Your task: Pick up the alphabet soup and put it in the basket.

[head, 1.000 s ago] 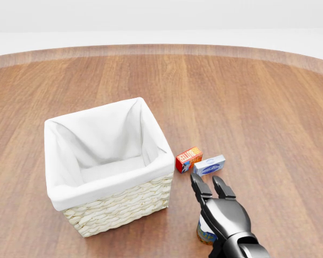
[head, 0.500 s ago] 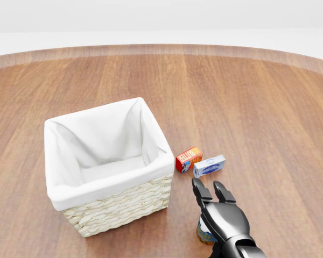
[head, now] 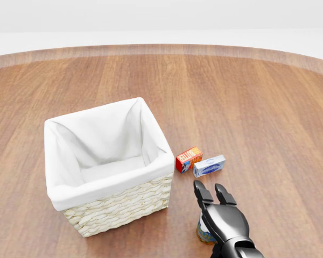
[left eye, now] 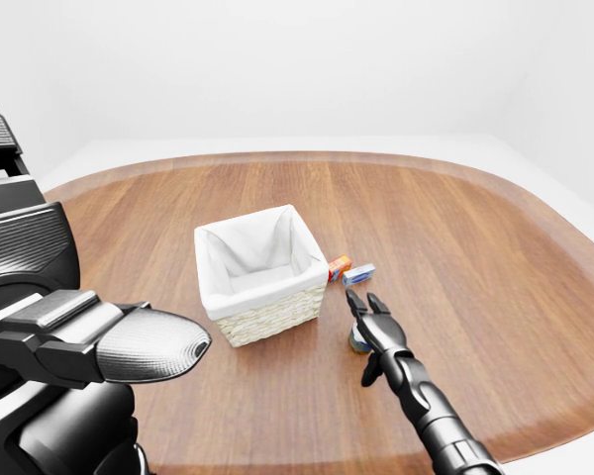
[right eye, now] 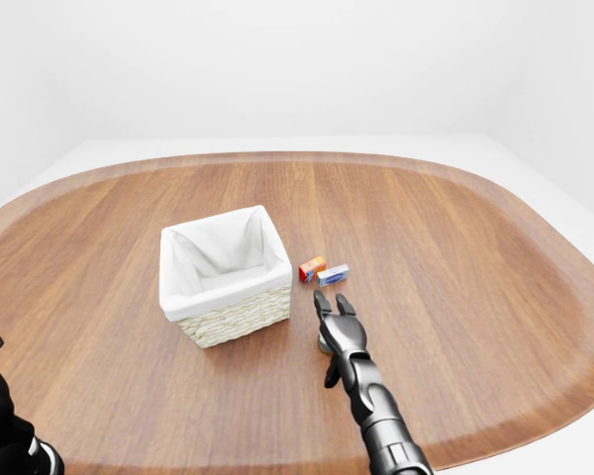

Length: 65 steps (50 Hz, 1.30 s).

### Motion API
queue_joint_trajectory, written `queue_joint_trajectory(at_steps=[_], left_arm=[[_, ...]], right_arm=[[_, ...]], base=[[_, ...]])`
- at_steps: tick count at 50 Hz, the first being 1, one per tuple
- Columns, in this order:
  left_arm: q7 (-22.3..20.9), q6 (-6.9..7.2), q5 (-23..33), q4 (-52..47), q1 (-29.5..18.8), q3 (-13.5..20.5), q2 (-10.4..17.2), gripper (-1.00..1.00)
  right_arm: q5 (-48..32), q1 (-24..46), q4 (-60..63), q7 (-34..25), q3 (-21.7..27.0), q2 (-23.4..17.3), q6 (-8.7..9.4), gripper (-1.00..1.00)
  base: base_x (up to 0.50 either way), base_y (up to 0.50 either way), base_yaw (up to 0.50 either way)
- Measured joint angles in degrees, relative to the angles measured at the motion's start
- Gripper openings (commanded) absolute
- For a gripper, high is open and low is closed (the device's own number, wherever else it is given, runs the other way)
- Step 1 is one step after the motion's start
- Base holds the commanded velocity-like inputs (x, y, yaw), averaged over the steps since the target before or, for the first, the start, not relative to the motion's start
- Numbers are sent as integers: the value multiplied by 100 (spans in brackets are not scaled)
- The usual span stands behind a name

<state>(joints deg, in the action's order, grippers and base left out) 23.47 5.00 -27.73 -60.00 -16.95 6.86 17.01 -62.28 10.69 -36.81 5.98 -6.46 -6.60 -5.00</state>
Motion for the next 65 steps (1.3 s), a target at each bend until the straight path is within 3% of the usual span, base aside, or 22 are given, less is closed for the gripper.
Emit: queue_joint_trajectory(at_steps=[43,65], left_arm=[[111,0,-137,0,28,-37,56,100],[165,0,-211,0,16,-30,92,100]], right_arm=[[-74,139,-622,384,-143,81,0,100],[-91,461,-1322,968,-177,93,0,100]], base=[[0,0,0],[0,0,0]])
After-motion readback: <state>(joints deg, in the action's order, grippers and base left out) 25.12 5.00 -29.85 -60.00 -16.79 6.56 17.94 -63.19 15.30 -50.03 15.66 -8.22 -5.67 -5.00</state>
